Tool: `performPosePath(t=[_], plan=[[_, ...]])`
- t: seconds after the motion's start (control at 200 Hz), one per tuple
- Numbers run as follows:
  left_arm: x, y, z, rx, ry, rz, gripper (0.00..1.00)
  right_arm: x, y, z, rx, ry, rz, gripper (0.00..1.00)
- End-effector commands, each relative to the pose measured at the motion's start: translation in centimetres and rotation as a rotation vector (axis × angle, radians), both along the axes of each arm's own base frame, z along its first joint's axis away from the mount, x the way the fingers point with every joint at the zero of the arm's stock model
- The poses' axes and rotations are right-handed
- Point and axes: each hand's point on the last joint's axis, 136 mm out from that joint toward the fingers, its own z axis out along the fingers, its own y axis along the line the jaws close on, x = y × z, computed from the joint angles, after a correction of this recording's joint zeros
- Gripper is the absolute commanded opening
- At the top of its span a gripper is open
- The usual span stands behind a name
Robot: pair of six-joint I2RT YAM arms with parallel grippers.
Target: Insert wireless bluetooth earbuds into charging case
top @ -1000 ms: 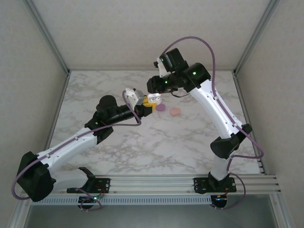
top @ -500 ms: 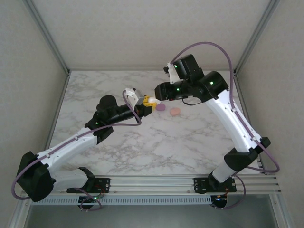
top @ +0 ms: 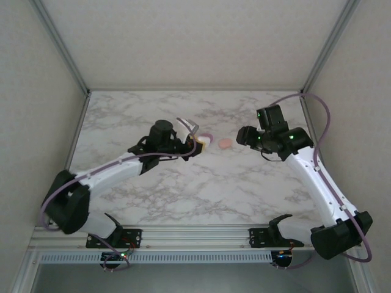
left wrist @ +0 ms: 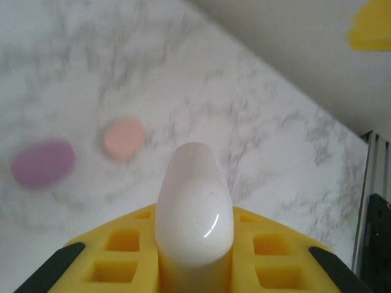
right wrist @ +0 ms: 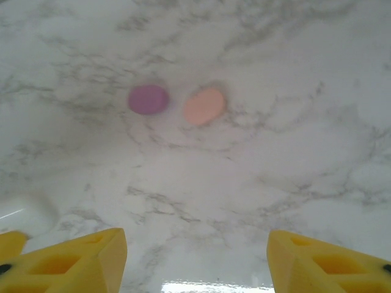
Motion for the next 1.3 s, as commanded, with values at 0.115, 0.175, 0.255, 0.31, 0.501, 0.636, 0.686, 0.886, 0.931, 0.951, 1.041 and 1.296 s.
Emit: performPosePath(t=[0.115,0.175,0.255,0.31,0.501,0.636,0.686,0.886,0.931,0.951,1.041,1.296], plan=[[0.9,-0.8,-6.2,0.055,0.394,0.115,0.09,-0.2,-0.4,-3.8,0.074,0.076,-0.038,0.62],[1.2,-0.9,-7.2,0.069,0.434,0.139,0.09,-0.3,-0.7,-4.5,0.07,0.086,-0.043,0.62],[1.6,-0.9,-8.5,0.086,0.487,0.172,0.1,-0.4,-0.9,-5.0,0.064,0.094,-0.046,0.62],[1.7,-0.9,-9.5,0.105,0.53,0.186,0.1,-0.4,-1.2,-5.2,0.057,0.095,-0.051,0.62],[2.3,-0.5,-11.7,0.139,0.631,0.243,0.13,-0.7,-1.6,-5.9,0.047,0.1,-0.061,0.62],[2.7,0.1,-12.4,0.163,0.641,0.279,0.23,-0.7,-2.2,-6.5,0.031,0.106,-0.078,0.62],[3.0,0.2,-12.5,0.166,0.646,0.283,0.27,-0.6,-2.5,-6.7,0.025,0.107,-0.081,0.62],[3.3,2.3,-14.1,0.249,0.673,0.344,0.32,0.3,-4.4,-7.0,-0.019,0.099,-0.116,0.62],[3.4,2.5,-14.4,0.256,0.684,0.346,0.32,0.6,-5.0,-7.0,-0.03,0.092,-0.126,0.63],[3.3,2.7,-14.6,0.264,0.687,0.347,0.32,0.8,-5.2,-7.0,-0.038,0.09,-0.128,0.63],[3.5,3.3,-15.1,0.291,0.689,0.365,0.38,1.5,-6.1,-7.0,-0.06,0.074,-0.142,0.63],[5.4,8.4,-12.7,0.391,0.539,0.493,0.49,4.4,-11.6,-7.6,-0.331,-0.105,-0.246,0.81]])
